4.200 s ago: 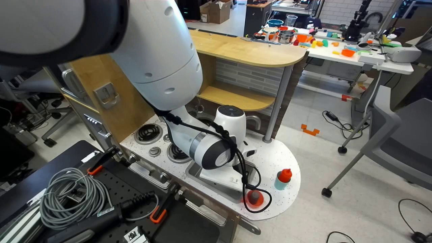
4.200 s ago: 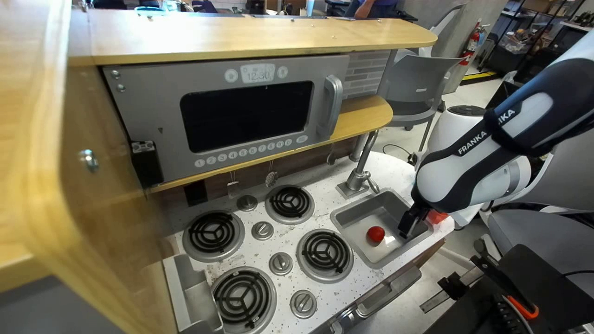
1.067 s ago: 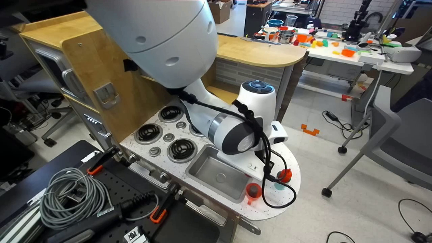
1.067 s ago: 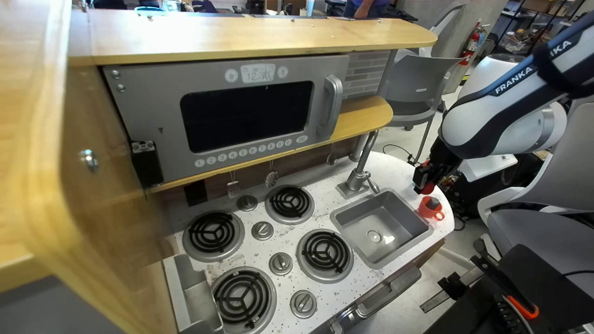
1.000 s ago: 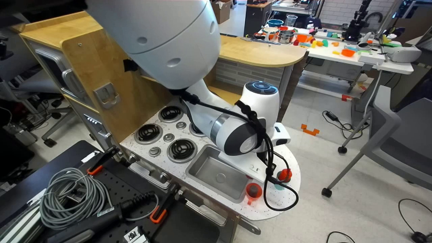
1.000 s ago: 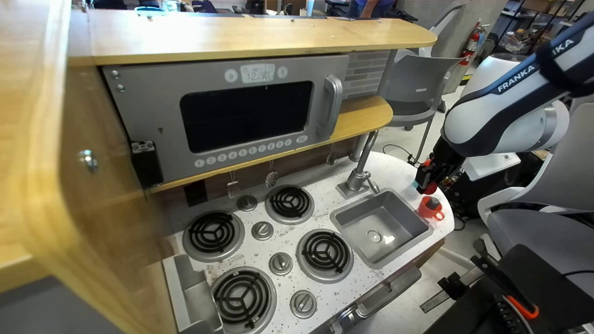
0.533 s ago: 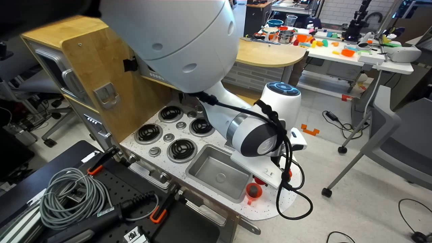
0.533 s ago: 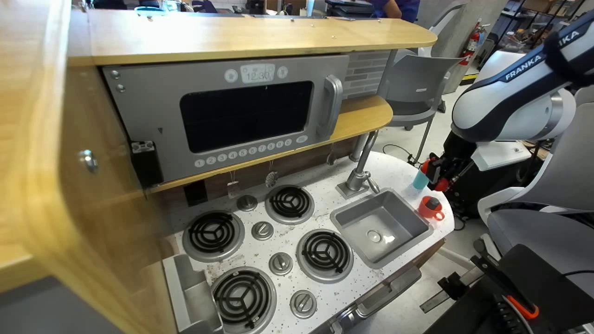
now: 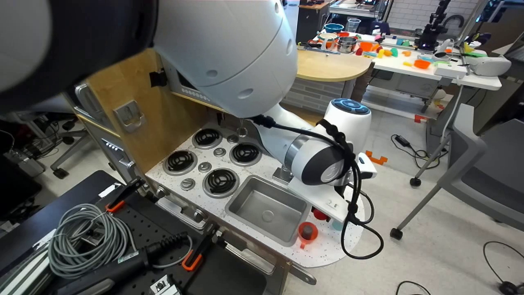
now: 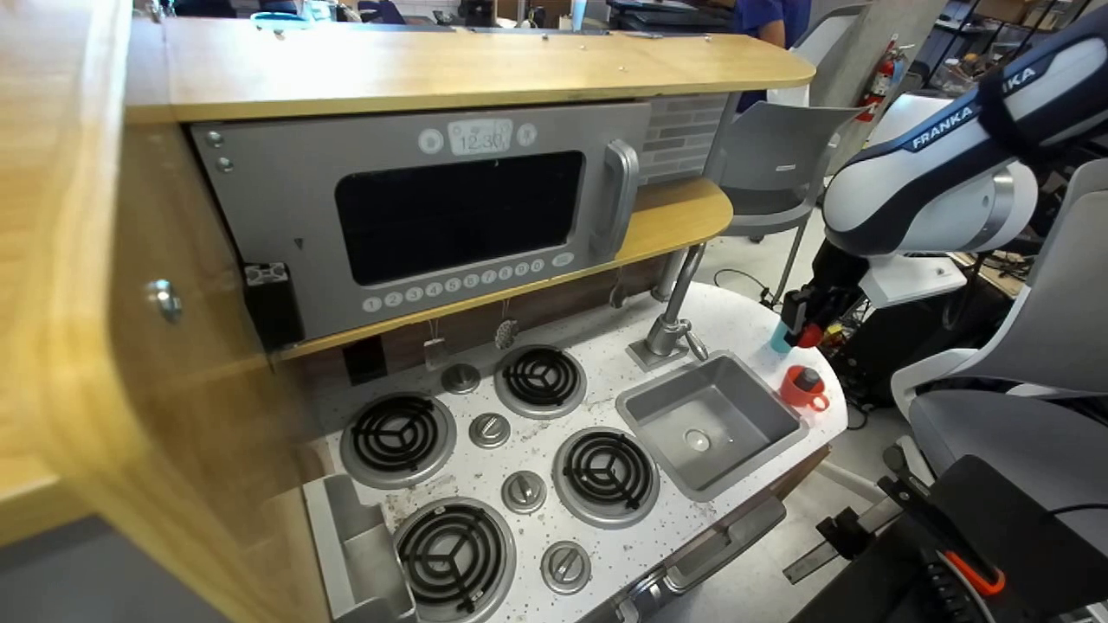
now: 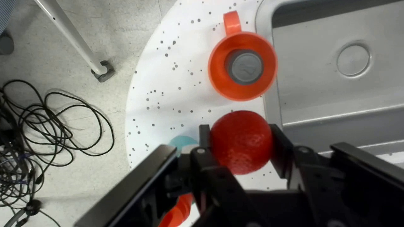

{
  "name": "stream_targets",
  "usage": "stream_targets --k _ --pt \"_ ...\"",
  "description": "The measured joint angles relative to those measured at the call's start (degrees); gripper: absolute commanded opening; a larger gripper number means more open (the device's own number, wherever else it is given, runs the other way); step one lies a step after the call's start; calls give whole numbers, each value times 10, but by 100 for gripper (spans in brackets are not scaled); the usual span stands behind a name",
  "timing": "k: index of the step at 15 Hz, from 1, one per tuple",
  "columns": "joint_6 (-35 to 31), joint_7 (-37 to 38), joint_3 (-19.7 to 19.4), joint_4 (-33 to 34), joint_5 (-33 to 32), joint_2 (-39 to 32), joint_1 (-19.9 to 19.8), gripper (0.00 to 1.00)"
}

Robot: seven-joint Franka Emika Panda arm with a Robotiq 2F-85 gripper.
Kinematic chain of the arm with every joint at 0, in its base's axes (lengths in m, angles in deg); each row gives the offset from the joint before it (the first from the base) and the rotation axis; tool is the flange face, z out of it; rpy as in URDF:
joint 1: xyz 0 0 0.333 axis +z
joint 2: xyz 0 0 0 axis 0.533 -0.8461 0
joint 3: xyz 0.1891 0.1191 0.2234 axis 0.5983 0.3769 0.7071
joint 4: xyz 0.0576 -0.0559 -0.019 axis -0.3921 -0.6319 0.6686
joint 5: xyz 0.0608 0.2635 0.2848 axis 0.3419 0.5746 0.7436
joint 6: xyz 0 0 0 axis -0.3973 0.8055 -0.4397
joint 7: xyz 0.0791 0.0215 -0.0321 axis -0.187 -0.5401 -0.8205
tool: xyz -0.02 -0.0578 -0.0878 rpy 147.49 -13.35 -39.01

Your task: Remove the red object from the sink and place it on the right side of the counter

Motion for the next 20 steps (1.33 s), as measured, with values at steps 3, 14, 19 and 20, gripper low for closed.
stream_targets --k 3,14,19,20 --pt "7 0 0 36 2 -23 6 21" --pt "10 25 -3 116 2 -87 43 21" --pt "19 48 -16 151 2 -121 45 21" --pt "26 51 -18 159 2 -127 45 21"
